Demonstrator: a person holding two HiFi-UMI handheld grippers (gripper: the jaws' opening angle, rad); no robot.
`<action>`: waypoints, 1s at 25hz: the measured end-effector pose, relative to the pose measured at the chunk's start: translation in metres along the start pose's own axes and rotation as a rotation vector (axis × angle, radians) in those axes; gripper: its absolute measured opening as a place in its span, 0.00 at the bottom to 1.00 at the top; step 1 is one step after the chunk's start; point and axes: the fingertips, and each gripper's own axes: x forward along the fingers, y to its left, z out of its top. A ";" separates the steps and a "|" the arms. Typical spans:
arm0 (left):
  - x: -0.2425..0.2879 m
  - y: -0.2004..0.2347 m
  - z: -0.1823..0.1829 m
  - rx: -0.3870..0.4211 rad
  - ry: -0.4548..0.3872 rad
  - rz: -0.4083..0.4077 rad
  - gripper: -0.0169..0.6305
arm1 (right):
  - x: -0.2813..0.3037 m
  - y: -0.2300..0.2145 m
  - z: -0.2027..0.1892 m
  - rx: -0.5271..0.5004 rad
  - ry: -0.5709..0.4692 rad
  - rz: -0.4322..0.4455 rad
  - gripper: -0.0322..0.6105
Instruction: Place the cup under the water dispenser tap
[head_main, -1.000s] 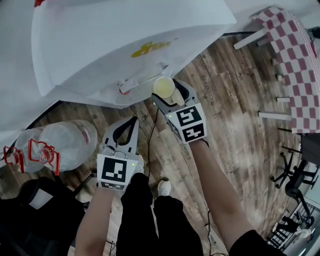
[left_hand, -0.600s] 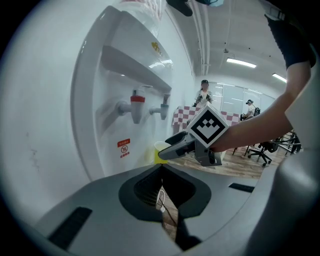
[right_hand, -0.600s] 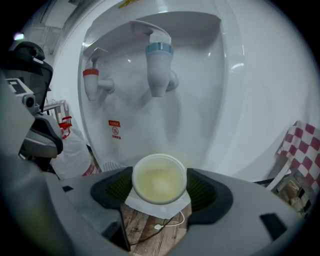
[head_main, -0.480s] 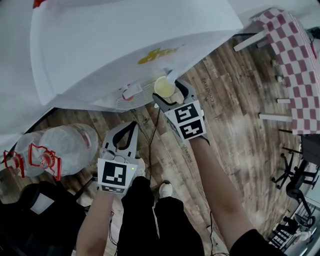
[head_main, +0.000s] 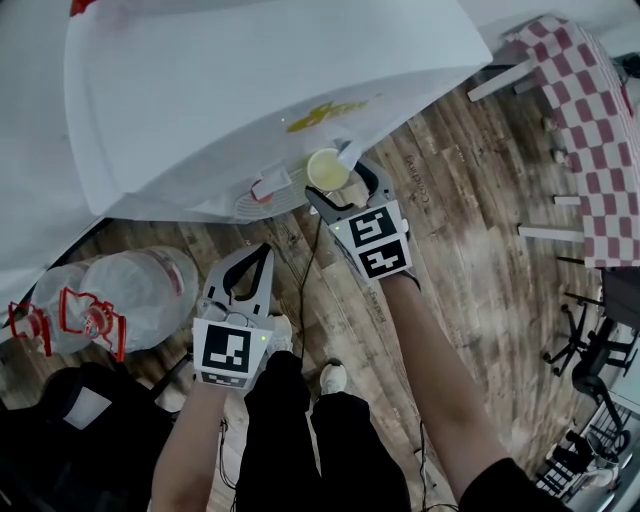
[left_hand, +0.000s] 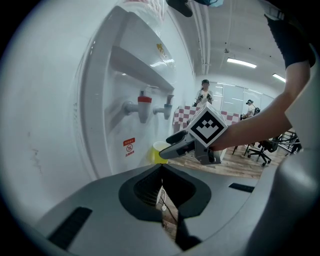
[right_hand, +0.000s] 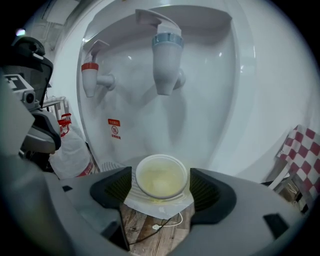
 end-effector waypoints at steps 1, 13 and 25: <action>-0.001 -0.001 0.001 0.001 0.001 0.000 0.05 | -0.002 -0.001 0.000 0.001 0.000 -0.003 0.60; -0.030 -0.026 0.032 0.013 0.020 0.014 0.05 | -0.072 -0.002 0.004 0.090 -0.028 -0.041 0.59; -0.104 -0.094 0.101 -0.024 0.002 0.064 0.05 | -0.198 0.034 0.036 0.164 -0.113 0.038 0.28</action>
